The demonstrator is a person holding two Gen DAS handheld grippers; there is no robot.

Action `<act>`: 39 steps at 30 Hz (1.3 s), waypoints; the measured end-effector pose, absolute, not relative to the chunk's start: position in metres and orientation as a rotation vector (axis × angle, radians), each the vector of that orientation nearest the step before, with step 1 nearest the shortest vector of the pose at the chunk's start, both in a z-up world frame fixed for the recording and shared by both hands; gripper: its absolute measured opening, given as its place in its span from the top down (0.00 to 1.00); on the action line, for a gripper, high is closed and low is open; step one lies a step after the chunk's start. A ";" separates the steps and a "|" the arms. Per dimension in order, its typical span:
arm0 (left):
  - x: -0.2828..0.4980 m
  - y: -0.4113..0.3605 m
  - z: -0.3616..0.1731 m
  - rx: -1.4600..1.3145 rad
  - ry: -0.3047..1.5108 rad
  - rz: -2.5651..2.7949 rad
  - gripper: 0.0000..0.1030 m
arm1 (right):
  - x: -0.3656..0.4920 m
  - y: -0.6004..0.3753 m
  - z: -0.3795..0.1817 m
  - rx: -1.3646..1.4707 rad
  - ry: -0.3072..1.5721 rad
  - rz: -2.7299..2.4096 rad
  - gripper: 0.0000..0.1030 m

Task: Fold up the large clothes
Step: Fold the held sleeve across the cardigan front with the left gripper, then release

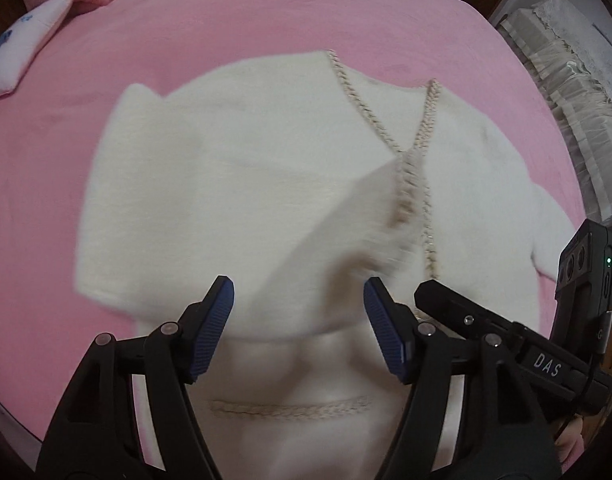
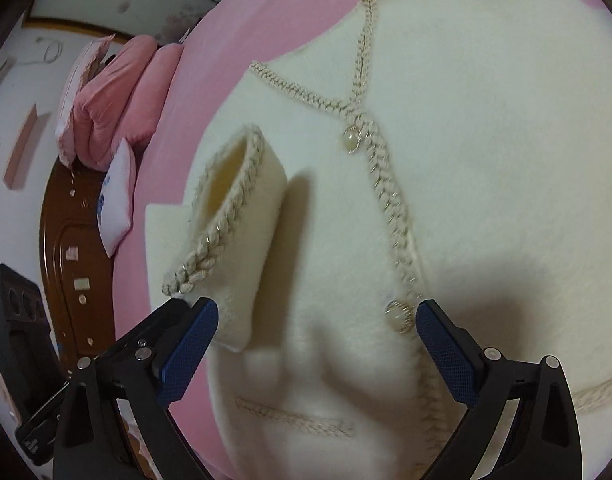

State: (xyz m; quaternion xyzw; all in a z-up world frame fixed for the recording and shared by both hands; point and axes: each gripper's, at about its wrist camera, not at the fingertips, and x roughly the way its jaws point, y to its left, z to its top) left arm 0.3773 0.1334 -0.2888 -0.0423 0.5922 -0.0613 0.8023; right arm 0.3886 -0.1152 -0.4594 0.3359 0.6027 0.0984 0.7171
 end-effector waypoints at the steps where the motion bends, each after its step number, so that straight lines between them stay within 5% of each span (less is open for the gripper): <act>1: 0.378 0.138 -0.291 -0.085 1.275 -0.118 0.37 | 0.388 -0.107 -0.460 0.747 1.335 0.224 0.03; 14: 0.374 0.216 -0.310 -0.121 1.345 0.003 0.36 | 0.400 -0.055 -0.482 0.633 1.444 0.139 0.03; 17: 0.369 0.234 -0.311 -0.134 1.357 0.023 0.36 | 0.399 -0.048 -0.490 0.563 1.507 0.075 0.22; 19: 0.367 0.243 -0.313 -0.123 1.362 0.041 0.36 | 0.393 -0.042 -0.490 0.526 1.496 0.034 0.59; 22: 0.364 0.254 -0.314 -0.107 1.369 0.069 0.36 | 0.384 -0.039 -0.489 0.504 1.472 0.003 0.84; 39: 0.384 0.263 -0.349 -0.025 1.418 0.133 0.35 | 0.435 -0.045 -0.340 0.033 1.094 0.030 0.87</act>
